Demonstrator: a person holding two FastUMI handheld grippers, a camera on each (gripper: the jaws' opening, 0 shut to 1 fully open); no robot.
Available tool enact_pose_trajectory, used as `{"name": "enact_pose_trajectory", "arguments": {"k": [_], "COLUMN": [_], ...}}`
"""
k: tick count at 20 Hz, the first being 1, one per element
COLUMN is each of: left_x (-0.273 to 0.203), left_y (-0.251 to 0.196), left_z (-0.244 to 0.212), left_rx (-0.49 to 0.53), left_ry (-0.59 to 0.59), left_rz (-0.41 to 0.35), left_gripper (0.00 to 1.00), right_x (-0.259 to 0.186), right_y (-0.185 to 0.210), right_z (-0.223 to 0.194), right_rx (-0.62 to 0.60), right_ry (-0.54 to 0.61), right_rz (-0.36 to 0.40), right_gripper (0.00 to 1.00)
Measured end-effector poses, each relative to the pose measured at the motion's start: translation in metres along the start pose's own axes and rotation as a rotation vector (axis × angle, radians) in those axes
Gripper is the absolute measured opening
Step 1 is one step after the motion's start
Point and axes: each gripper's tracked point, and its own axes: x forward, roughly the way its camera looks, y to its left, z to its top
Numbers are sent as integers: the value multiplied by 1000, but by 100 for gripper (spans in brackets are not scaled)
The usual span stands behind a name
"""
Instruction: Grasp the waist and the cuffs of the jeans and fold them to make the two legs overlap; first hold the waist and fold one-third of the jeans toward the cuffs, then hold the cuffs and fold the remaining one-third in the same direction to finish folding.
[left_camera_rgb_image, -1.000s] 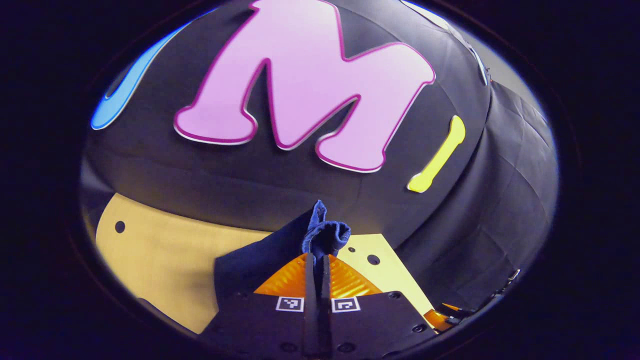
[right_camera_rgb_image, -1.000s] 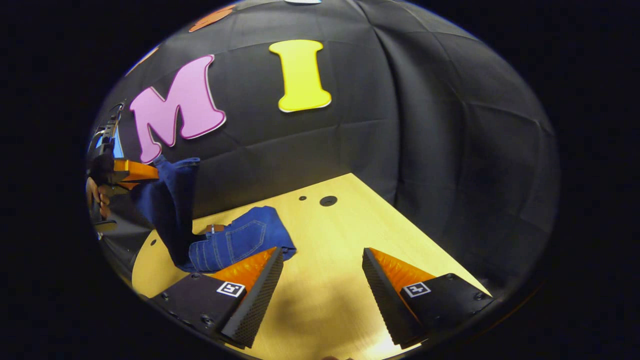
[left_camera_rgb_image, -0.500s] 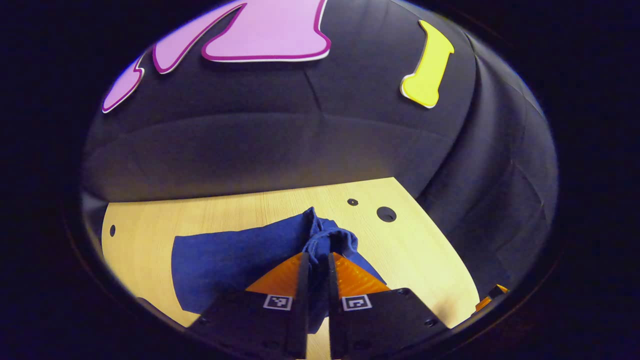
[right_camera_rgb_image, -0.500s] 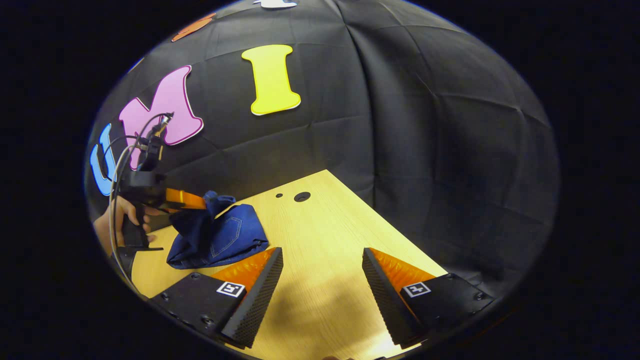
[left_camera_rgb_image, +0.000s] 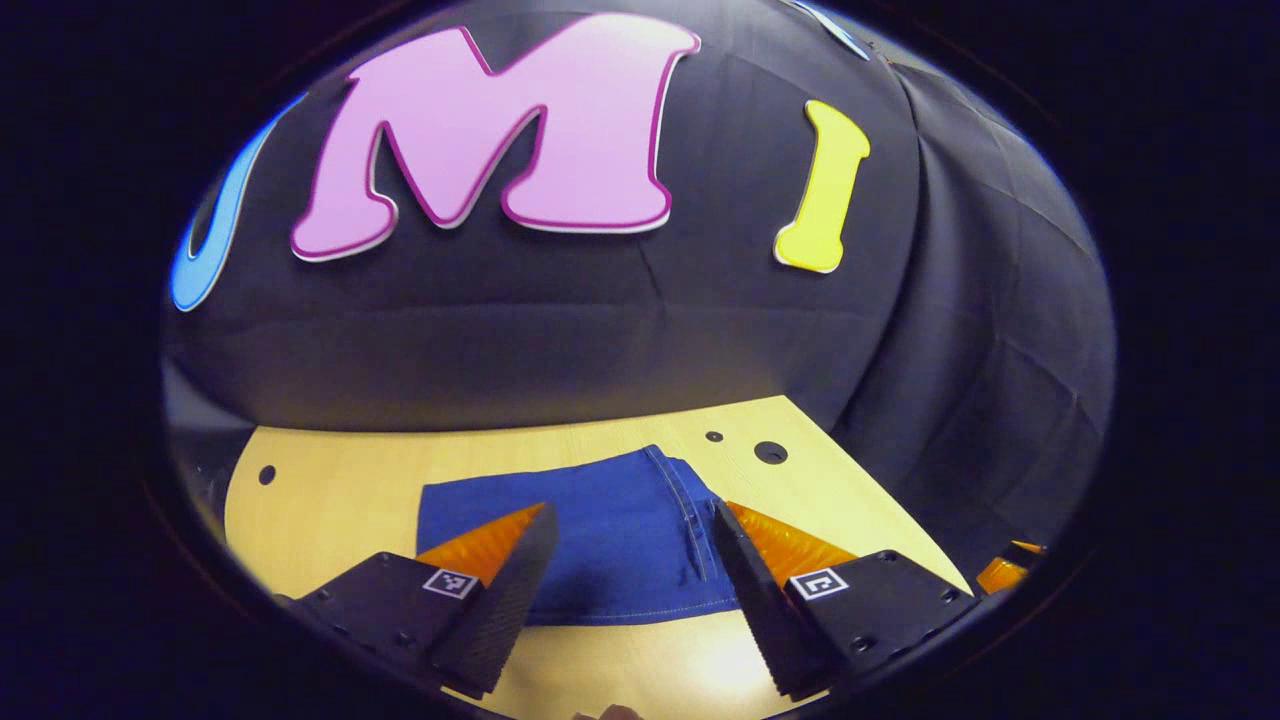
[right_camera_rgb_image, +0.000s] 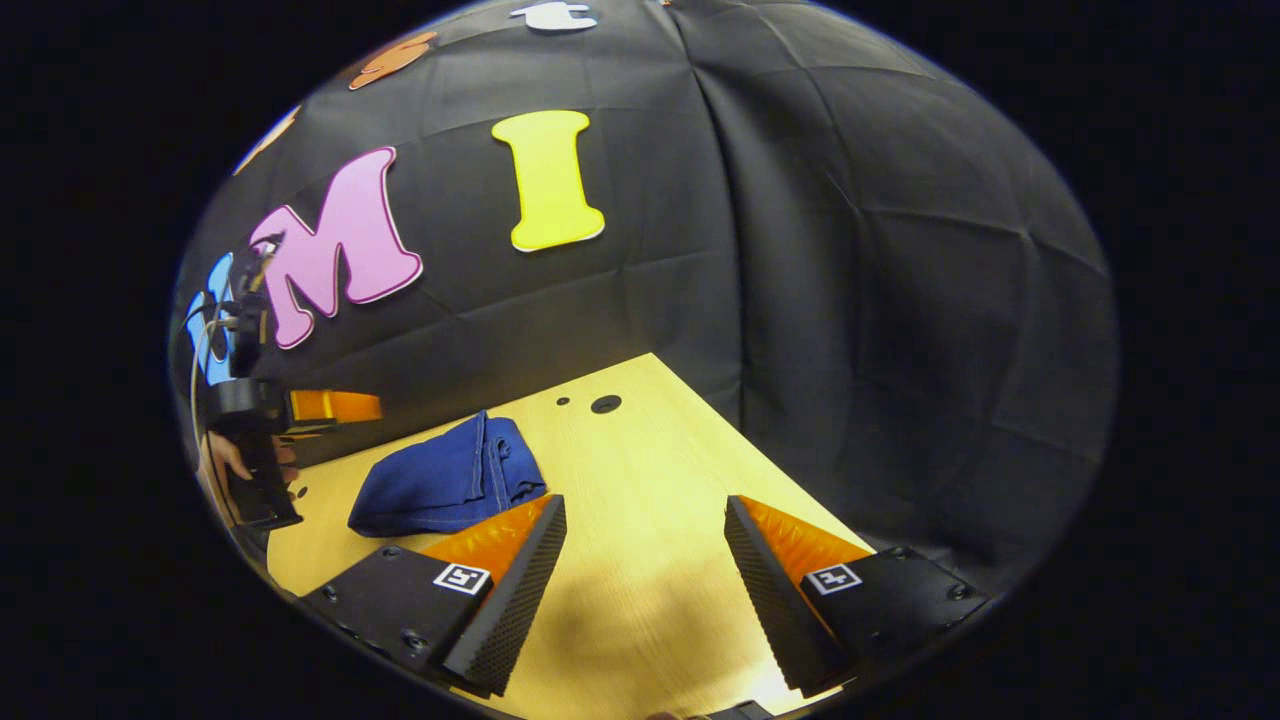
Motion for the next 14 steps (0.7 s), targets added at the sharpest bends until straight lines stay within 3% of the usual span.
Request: {"name": "enact_pose_trajectory", "arguments": {"k": [7, 14], "left_x": [-209, -396], "left_y": [73, 98], "left_z": [15, -20], "left_rx": [38, -80], "left_ry": [-182, -304], "left_rz": [132, 195], "left_gripper": [97, 97], "right_x": [-92, -220], "right_y": [56, 135], "right_z": [51, 91], "right_rx": [-87, -144], "right_ry": [-139, -340], "right_rz": [80, 200], "right_gripper": [98, 98]}}
